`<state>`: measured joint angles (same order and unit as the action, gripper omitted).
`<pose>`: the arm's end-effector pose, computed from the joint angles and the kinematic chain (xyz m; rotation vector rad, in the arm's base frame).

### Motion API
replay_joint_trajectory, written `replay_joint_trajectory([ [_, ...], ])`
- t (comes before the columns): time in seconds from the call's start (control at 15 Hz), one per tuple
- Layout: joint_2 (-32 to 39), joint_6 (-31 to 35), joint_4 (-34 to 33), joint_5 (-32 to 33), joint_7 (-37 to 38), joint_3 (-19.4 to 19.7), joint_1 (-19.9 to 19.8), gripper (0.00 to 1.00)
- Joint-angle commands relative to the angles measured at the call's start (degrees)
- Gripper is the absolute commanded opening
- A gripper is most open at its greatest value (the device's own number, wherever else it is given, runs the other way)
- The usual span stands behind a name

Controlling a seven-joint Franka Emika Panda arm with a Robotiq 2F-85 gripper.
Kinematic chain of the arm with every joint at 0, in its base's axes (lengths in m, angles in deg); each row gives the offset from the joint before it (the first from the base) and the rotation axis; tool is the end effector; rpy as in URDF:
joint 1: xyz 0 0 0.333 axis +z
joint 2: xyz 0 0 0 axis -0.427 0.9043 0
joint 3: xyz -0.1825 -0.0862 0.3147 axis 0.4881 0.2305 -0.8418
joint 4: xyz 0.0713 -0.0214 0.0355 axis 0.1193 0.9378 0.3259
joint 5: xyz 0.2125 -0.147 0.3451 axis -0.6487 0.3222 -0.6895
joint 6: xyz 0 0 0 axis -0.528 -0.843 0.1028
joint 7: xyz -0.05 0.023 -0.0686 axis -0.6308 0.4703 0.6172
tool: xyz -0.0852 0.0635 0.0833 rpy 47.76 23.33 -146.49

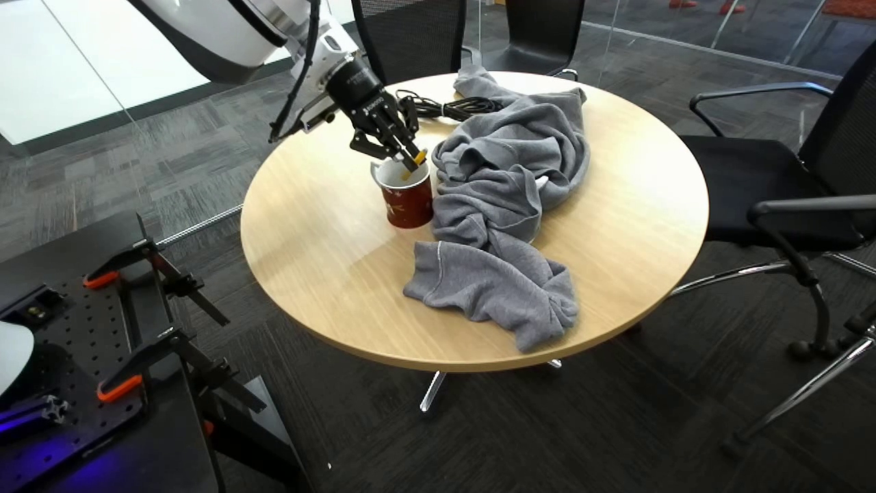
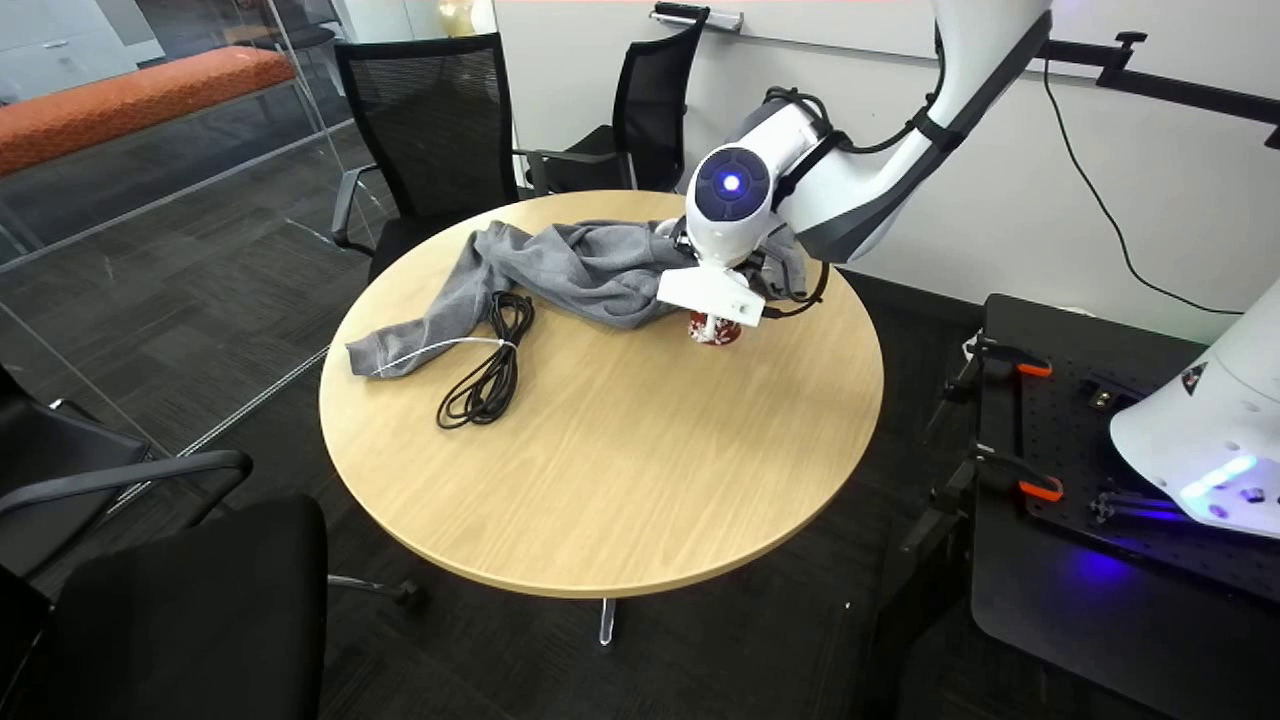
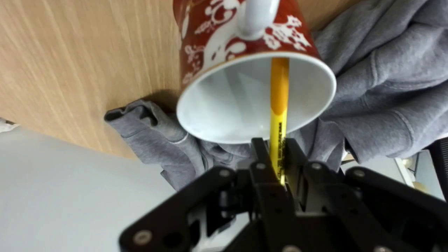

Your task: Remove the marker out of the cup and put it on the table

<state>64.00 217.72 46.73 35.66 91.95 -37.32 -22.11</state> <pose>0.6320 0.0066 0.1528 1.9707 -1.7249 0.8905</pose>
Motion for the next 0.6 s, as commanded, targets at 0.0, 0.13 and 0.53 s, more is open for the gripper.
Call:
replay_joint_trajectory([
  [0.0,-6.6,-3.3,4.3,2.1,2.1,0.5,2.6,0.04],
  [0.13,-9.1,-5.1,5.7,3.3,2.8,0.1,3.3,0.04],
  [0.53,-16.9,-4.8,9.8,8.2,2.5,-2.1,3.9,0.04],
])
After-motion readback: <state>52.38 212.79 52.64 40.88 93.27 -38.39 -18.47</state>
